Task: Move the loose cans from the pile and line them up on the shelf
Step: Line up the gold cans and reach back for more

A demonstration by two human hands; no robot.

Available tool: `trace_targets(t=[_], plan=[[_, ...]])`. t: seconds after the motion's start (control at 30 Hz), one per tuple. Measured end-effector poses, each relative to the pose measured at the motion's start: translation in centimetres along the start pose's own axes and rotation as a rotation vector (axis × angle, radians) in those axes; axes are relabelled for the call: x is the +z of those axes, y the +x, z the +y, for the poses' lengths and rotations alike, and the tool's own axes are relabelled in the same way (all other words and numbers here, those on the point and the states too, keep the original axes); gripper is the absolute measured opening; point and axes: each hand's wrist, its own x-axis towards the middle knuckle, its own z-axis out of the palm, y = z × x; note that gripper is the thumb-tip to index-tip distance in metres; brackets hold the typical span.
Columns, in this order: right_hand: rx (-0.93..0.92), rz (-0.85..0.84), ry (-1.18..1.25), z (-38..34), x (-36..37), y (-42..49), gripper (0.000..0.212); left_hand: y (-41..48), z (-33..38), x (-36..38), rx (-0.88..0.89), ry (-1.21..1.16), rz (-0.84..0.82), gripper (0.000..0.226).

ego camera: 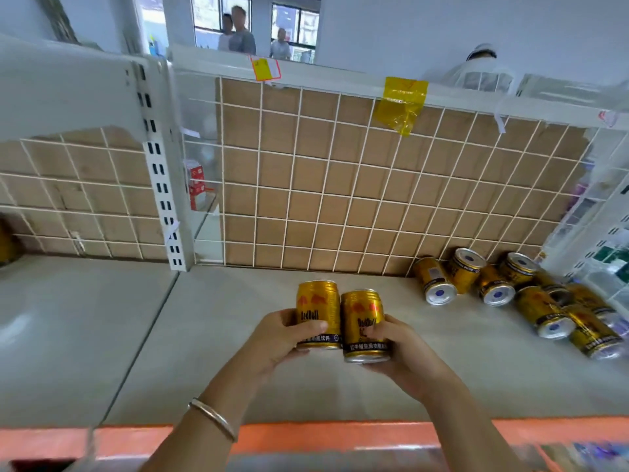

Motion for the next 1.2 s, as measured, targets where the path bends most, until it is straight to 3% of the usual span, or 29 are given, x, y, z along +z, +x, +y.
trace_targets(t=[0.13, 0.3, 0.43, 0.6, 0.67, 0.8, 0.97, 1.07, 1.13, 1.2], plan=[[-0.036, -0.071, -0.019, 1.2, 1.3, -3.0, 0.066, -4.3, -1.0, -0.1, 0.017, 0.022, 0.057, 0.028], [-0.075, -0.068, 0.024, 3.7, 3.9, -6.6, 0.055, -9.4, -2.9, -0.6, 0.009, 0.017, 0.149, 0.025], [-0.085, -0.13, -0.016, 5.0, 6.9, -8.6, 0.047, -12.9, -4.0, -2.2, -0.005, 0.002, 0.191, 0.042], [-0.094, -0.224, -0.069, 6.2, 11.3, -8.8, 0.032, -17.0, -4.6, -5.5, 0.036, -0.034, 0.286, 0.028], [-0.071, -0.266, -0.081, 6.7, 13.9, -8.5, 0.024, -18.7, -4.9, -7.4, 0.049, -0.059, 0.348, 0.023], [-0.045, -0.349, -0.123, 7.5, 20.0, -7.4, 0.043, -21.6, -5.0, -12.1, 0.054, -0.093, 0.48, 0.028], [-0.007, -0.383, -0.137, 8.7, 28.2, -4.5, 0.048, -24.5, -4.9, -19.1, 0.087, -0.11, 0.577, 0.02], [0.005, -0.432, -0.13, 9.3, 33.6, -2.7, 0.062, -25.7, -4.3, -24.1, 0.081, -0.073, 0.646, 0.034], [0.001, -0.443, -0.134, 9.7, 37.0, -1.7, 0.058, -26.2, -3.8, -27.8, 0.076, -0.015, 0.658, 0.047], [0.009, -0.43, -0.111, 10.2, 40.1, -0.6, 0.046, -26.5, -3.5, -31.3, 0.07, 0.026, 0.641, 0.041]])
